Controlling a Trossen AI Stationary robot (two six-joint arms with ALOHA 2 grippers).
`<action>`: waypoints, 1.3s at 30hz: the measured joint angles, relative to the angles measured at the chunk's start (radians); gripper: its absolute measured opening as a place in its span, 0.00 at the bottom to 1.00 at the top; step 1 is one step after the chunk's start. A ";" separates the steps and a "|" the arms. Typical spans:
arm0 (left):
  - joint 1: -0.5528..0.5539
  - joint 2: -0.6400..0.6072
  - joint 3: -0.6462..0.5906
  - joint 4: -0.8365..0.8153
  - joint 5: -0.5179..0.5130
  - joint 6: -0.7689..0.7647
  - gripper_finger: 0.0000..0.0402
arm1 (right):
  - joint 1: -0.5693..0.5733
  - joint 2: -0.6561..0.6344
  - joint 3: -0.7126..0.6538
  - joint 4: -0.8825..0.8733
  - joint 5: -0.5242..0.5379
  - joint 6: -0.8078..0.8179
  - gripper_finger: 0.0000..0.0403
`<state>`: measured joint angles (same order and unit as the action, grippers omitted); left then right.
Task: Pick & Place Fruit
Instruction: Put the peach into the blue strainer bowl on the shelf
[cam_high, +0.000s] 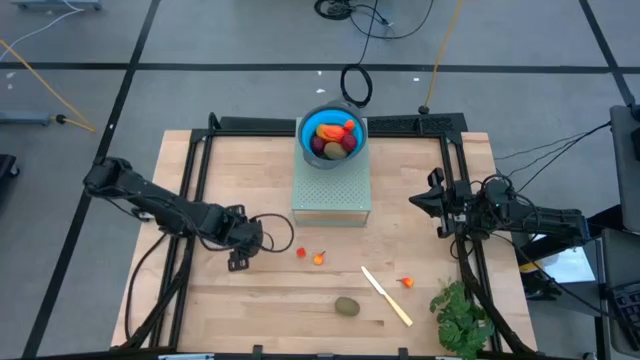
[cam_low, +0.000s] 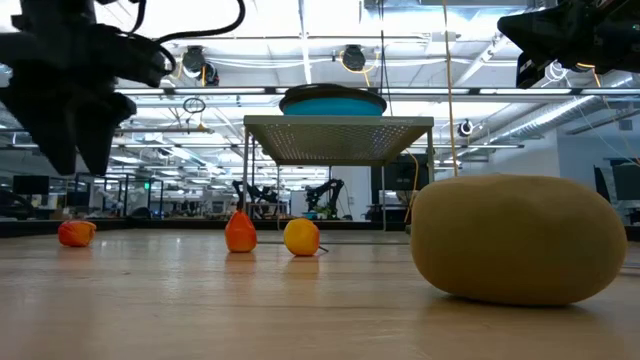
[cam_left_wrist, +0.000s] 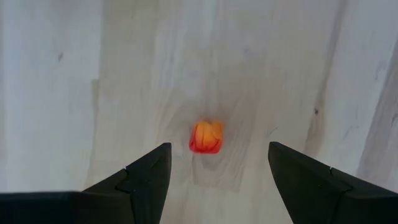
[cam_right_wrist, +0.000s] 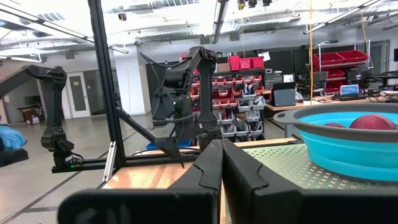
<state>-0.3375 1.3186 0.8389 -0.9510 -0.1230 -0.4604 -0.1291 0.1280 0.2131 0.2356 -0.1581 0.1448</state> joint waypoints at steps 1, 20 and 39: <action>-0.005 0.000 -0.013 0.016 0.000 0.022 0.67 | 0.000 0.000 0.000 0.000 0.000 0.000 0.00; -0.017 0.000 -0.211 0.265 0.018 0.089 0.67 | 0.000 0.000 0.000 0.000 0.002 0.000 0.00; -0.015 0.000 -0.281 0.355 -0.069 0.064 0.67 | 0.000 0.000 0.000 0.000 0.004 0.000 0.00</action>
<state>-0.3523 1.3182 0.5575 -0.5957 -0.1923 -0.3961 -0.1289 0.1282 0.2131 0.2354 -0.1538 0.1444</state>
